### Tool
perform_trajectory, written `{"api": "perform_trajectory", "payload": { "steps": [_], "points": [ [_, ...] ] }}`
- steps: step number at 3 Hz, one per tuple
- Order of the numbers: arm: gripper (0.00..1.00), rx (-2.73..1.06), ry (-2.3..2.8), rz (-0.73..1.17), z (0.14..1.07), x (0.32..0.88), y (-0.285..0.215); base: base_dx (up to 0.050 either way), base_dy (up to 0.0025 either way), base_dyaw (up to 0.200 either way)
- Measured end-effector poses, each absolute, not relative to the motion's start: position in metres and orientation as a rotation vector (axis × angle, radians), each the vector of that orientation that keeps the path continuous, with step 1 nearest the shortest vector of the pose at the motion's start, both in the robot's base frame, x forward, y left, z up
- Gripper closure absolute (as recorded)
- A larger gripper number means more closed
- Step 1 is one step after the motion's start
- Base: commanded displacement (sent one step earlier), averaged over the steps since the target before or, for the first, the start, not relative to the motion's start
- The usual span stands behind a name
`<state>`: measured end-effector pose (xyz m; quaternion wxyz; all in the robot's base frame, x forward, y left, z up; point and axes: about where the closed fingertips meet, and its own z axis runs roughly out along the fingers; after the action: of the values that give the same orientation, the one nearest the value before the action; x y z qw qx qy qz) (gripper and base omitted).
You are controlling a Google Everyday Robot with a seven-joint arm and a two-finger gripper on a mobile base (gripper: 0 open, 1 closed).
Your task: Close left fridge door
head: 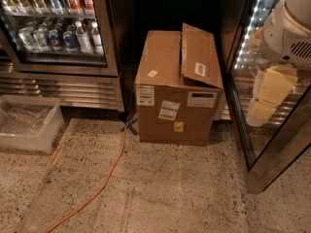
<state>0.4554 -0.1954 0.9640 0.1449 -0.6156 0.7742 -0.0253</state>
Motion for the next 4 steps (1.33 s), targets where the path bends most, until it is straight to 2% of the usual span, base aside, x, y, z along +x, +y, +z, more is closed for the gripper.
{"api": "perform_trajectory", "payload": {
  "steps": [1,2,4],
  "points": [
    [0.00,-1.887,2.225,-0.091,0.9384,0.4732,-0.1531,0.000,0.00000,0.000],
    [0.00,-1.887,2.224,-0.091,0.9384,0.4733,-0.1531,0.000,0.00000,0.000],
    [0.00,-1.929,2.069,0.198,0.9289,0.4763,-0.1463,0.000,0.00000,0.000]
  ]
}}
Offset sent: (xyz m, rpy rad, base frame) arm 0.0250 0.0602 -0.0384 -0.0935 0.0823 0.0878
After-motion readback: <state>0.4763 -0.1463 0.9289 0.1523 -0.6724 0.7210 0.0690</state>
